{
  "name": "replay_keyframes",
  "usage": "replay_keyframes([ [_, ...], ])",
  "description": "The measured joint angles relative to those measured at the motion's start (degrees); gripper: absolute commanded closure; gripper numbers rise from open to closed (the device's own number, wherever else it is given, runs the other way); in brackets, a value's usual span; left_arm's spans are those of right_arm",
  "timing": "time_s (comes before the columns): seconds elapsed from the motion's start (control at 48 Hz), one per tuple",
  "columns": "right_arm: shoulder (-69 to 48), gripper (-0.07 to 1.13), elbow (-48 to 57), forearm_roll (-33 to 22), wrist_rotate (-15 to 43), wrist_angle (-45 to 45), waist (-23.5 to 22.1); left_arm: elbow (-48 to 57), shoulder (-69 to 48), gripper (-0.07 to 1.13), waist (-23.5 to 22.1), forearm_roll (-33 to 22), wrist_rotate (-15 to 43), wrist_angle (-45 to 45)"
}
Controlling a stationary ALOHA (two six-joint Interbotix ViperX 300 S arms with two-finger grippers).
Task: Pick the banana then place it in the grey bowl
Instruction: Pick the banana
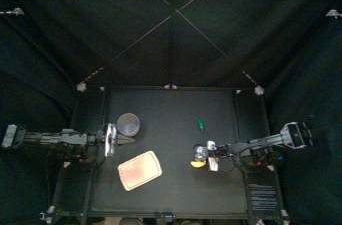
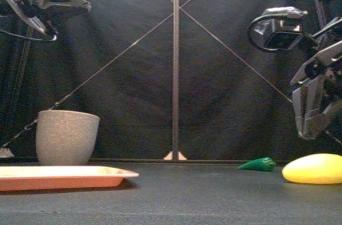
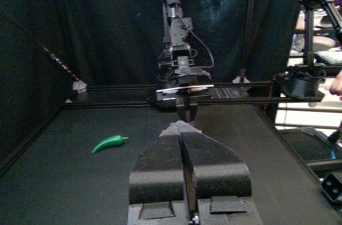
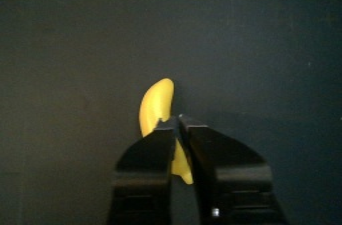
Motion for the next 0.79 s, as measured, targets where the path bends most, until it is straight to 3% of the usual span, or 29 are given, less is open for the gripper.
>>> replay_keyframes([
  [0.083,1.49,0.3,-0.44,1.49,0.0,0.44,0.09,-0.09,0.0,0.95,0.09,0.0,0.0,0.0],
  [0.583,10.72,0.32,-3.52,4.57,-0.18,1.67,2.72,0.0,0.0,0.95,2.02,0.0,0.0,0.0],
  [0.667,11.95,0.36,-3.96,4.57,-0.18,1.49,2.81,0.0,0.0,0.95,2.11,-0.09,0.0,0.0],
  [0.792,12.57,0.53,-5.01,4.13,-0.26,1.41,2.72,-0.09,0.0,0.95,2.11,0.0,0.0,0.0],
])
